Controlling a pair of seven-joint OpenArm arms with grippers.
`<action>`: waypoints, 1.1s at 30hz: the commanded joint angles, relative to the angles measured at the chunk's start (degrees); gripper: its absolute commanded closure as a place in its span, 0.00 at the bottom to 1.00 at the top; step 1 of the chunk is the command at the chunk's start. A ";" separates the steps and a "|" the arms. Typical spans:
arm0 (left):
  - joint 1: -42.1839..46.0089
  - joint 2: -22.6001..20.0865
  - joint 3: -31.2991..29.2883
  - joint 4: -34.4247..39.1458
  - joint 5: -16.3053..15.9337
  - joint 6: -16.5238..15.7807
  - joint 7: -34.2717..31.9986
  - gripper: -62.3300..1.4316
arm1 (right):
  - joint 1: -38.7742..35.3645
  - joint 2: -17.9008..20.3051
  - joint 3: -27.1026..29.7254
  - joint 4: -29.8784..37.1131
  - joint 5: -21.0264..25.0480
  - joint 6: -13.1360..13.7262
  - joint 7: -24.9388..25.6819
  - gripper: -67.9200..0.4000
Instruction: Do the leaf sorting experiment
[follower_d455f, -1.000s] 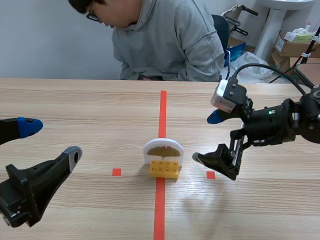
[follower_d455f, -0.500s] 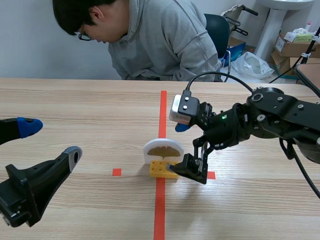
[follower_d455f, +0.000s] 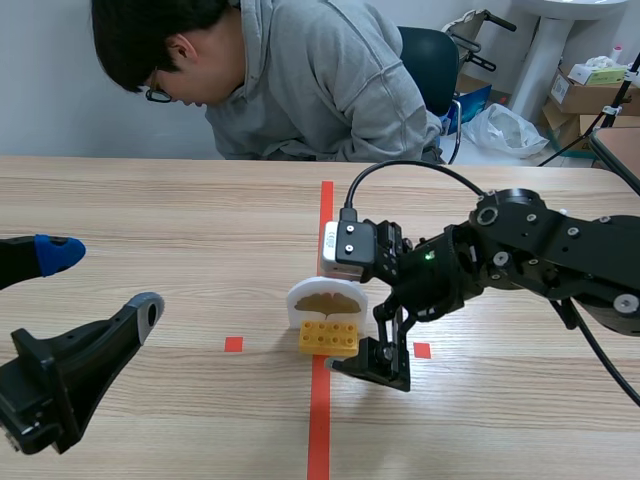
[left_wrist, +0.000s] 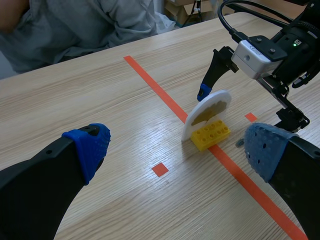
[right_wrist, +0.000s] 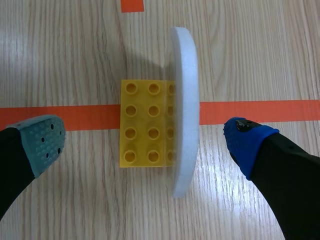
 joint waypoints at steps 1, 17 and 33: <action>-0.20 0.15 -0.04 0.61 -0.61 -0.09 -0.63 0.08 | 1.31 0.15 0.11 1.03 0.44 0.46 0.66 0.09; -0.20 0.15 -0.04 0.61 -0.61 -0.09 -0.63 0.08 | 1.33 0.17 0.13 1.03 0.44 -0.92 0.57 0.77; -0.20 0.15 -0.04 0.61 -0.61 -0.09 -0.61 0.08 | 1.31 0.15 0.13 1.03 0.46 -2.36 0.57 0.96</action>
